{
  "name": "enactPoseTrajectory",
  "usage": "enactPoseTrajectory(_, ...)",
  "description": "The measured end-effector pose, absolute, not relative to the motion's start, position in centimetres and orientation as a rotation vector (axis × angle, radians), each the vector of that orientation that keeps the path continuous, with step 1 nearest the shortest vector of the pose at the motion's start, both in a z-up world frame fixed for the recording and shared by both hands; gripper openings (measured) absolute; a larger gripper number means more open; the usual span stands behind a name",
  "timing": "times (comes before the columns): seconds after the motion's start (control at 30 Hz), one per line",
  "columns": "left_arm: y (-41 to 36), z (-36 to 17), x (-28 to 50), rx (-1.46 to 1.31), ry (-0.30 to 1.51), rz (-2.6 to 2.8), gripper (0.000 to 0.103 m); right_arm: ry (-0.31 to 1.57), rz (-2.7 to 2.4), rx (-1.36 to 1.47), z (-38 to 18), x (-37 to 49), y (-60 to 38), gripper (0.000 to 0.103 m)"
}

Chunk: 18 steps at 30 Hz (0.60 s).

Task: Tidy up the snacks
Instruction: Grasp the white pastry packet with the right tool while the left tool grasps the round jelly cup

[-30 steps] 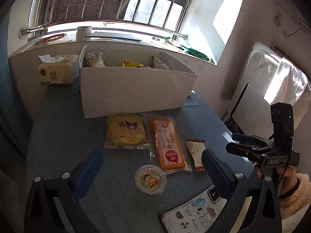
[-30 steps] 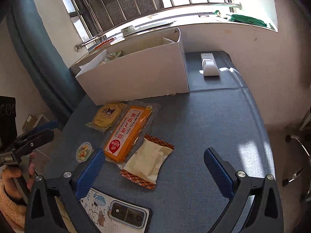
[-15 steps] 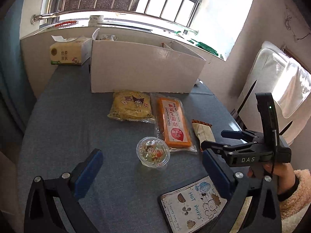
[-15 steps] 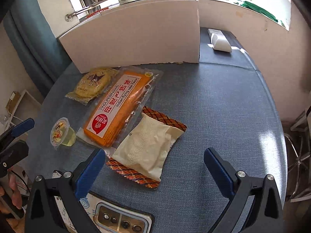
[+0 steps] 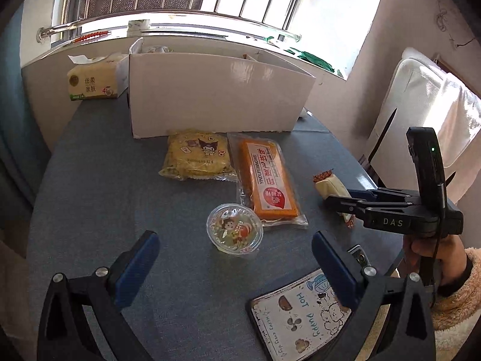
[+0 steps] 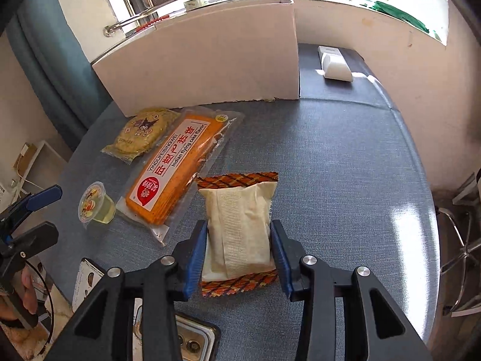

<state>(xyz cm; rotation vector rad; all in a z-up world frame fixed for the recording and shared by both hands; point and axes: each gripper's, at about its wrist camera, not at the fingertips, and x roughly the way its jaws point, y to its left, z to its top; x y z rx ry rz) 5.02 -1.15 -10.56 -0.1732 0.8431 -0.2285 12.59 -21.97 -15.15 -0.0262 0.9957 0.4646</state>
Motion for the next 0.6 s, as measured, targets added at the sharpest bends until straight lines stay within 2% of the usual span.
enactPoseTrajectory(0.37,-3.1,-12.6,7.9,-0.063,0.916,-0.252,0.101,0.935,0.533,0.166,-11.9,11.6,-24.8,0.045)
enactPoseTrajectory(0.43,-2.8,-12.9,8.1,-0.074,0.917,-0.268,0.091,0.933,0.537,0.197,-11.7,11.7,-25.3,0.045)
enactPoseTrajectory(0.47,-2.6,-13.1,8.3,-0.081,0.92,-0.276,0.068,0.931,0.538,0.212,-11.6,11.7,-25.6,0.045)
enactPoseTrajectory(0.5,-2.4,-13.3,8.5,-0.085,0.93,-0.271,0.051,0.931,0.54,0.223,-11.6,11.9,-25.8,0.045)
enactPoseTrajectory(0.6,-2.0,-12.8,7.9,-0.098,0.905,-0.291,0.05,0.929,0.532,0.241,-11.3,11.8,-26.4,0.045)
